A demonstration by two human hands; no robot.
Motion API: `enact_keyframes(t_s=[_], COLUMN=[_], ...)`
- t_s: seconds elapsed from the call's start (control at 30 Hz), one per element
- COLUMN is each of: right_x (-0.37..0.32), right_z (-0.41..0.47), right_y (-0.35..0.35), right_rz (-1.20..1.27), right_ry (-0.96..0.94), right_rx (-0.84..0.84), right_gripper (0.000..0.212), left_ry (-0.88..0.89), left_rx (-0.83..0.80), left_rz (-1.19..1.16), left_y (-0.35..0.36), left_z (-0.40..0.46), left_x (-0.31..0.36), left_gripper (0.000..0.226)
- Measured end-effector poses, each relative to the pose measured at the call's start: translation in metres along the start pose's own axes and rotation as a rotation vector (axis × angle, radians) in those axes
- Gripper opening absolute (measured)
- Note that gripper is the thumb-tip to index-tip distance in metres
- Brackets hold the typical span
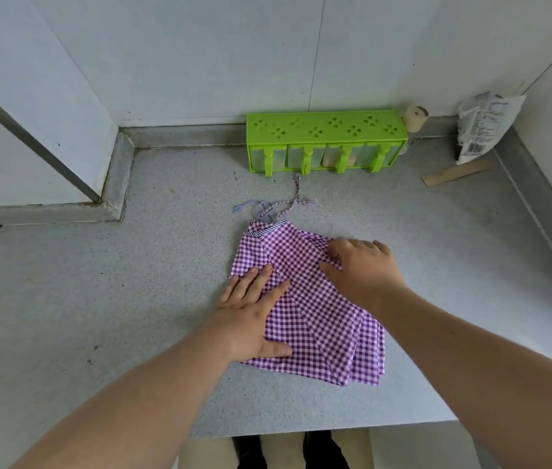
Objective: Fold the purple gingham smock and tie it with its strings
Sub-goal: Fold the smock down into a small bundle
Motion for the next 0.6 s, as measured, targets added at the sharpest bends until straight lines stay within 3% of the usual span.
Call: enact_keyframes(t_s=[0.17,0.37,0.6], right_x=[0.005,0.001,0.005], right_z=[0.002,-0.006,-0.005], right_y=[-0.006,-0.009,-0.005], right_rz=[-0.007,-0.103,0.103], right_ry=[-0.055,-0.091,0.058], right_rx=[0.038,0.076,0.030], right_gripper=[0.028,0.039,0.020], left_ry=[0.022,0.008,0.001], left_rx=[0.058,0.070,0.123], left_rz=[-0.032,-0.058,-0.026], left_y=[-0.001,-0.003,-0.007], left_z=[-0.003,-0.004,-0.007], left_x=[-0.001,-0.001,0.001], left_gripper=[0.122,0.118,0.117])
Point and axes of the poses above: each hand's wrist, its own z-axis towards the middle knuckle, its own y-axis out of the palm, x = y × z, the point moved 6 cm from there along z, towards the middle knuckle, and after that the axes turned 7 degrees about y, right-handed, at the moved point
